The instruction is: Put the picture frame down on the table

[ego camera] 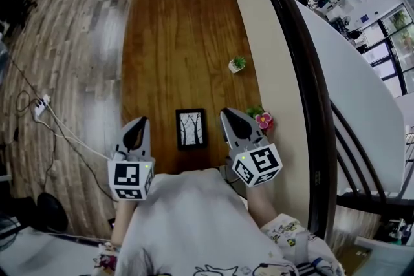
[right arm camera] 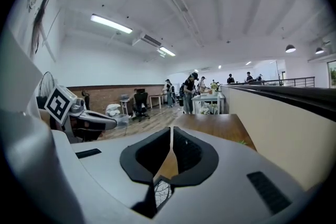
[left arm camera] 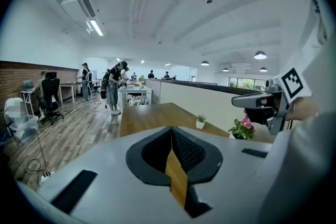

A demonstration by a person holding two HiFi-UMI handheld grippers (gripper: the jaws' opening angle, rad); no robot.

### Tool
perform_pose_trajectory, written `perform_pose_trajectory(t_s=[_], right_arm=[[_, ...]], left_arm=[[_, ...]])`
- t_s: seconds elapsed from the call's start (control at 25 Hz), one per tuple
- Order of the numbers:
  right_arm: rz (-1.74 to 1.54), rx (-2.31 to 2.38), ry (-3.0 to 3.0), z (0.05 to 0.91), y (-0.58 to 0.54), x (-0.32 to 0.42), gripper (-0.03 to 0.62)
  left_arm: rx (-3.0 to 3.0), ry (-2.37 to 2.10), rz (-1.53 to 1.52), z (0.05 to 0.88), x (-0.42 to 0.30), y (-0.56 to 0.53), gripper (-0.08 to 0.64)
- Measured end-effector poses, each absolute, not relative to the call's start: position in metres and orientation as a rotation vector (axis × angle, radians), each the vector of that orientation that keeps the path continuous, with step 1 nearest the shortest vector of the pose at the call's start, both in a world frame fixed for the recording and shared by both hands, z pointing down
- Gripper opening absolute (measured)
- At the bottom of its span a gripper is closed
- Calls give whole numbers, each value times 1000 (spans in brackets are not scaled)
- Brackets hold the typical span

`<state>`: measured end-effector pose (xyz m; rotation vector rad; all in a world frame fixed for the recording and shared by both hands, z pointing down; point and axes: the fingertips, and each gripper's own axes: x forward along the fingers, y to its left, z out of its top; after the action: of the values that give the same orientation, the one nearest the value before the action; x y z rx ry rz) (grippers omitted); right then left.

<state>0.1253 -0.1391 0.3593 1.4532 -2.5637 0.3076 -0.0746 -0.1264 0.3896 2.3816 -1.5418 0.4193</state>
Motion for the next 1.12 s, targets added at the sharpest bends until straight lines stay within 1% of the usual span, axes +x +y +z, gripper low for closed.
perform_pose_trajectory(t_s=[0.16,1.12], right_arm=[[315,1483,-2559,362,-134,132,2],[344,1483,-2501,380,-132,138,0]], left_arm=[[2377,-1517,429,396,-71,-122,5],[2357,-1489,457,410,-72,-120,5]])
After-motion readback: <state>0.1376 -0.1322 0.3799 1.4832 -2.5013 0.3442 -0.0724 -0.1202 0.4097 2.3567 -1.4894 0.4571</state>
